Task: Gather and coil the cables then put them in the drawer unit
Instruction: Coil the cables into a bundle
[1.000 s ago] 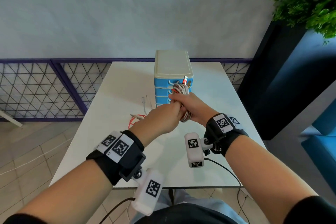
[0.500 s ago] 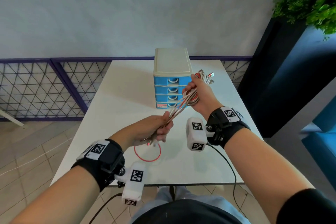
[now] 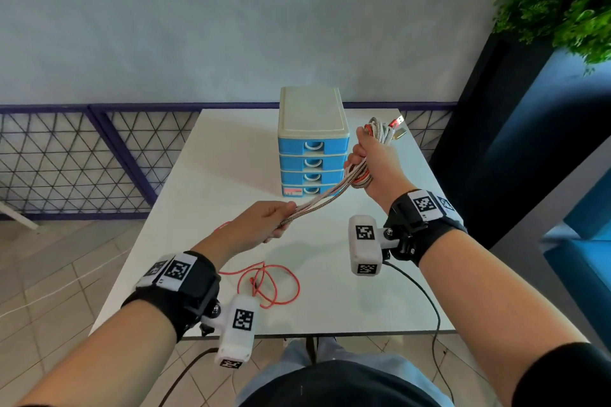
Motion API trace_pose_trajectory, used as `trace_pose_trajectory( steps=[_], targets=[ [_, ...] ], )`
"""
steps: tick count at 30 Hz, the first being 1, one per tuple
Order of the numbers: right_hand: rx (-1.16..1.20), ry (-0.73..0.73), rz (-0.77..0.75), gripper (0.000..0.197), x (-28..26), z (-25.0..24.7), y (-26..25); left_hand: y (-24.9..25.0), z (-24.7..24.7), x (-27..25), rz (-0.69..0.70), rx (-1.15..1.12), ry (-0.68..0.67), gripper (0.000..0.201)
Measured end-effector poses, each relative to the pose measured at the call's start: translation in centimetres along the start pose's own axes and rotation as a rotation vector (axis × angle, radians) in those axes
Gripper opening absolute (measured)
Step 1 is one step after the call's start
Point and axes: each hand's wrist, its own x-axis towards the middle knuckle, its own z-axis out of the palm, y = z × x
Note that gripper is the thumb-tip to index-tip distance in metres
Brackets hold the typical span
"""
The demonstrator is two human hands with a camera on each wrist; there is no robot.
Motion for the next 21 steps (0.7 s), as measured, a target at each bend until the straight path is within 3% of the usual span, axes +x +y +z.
trace_pose_trajectory(
  steps=[4, 11, 14, 16, 19, 21],
  targets=[
    [-0.264, -0.053, -0.076, 0.022, 0.0, -0.3, -0.5, 0.3, -0.8, 0.4, 0.088, 0.212, 0.091, 0.04],
    [-0.602, -0.248, -0.052, 0.015, -0.7, -0.4, -1.0, 2.0, -2.3, 0.7, 0.203, 0.567, 0.161, 0.048],
    [-0.705, -0.391, 0.037, 0.015, -1.8, 0.0, -1.1, 3.0, -2.4, 0.4, 0.311, 0.785, 0.187, 0.041],
    [-0.743, -0.507, 0.126, 0.024, -2.6, 0.5, -1.0, 3.5, -2.4, 0.3, 0.383, 0.871, 0.219, 0.045],
    [-0.738, -0.615, 0.228, 0.042, -3.4, 1.0, -0.5, 4.2, -2.4, 0.6, 0.493, 0.927, 0.323, 0.058],
    [-0.674, -0.681, 0.281, 0.041, -3.9, 1.3, -0.2, 4.7, -2.4, 0.8, 0.506, 0.908, 0.402, 0.061]
  ],
)
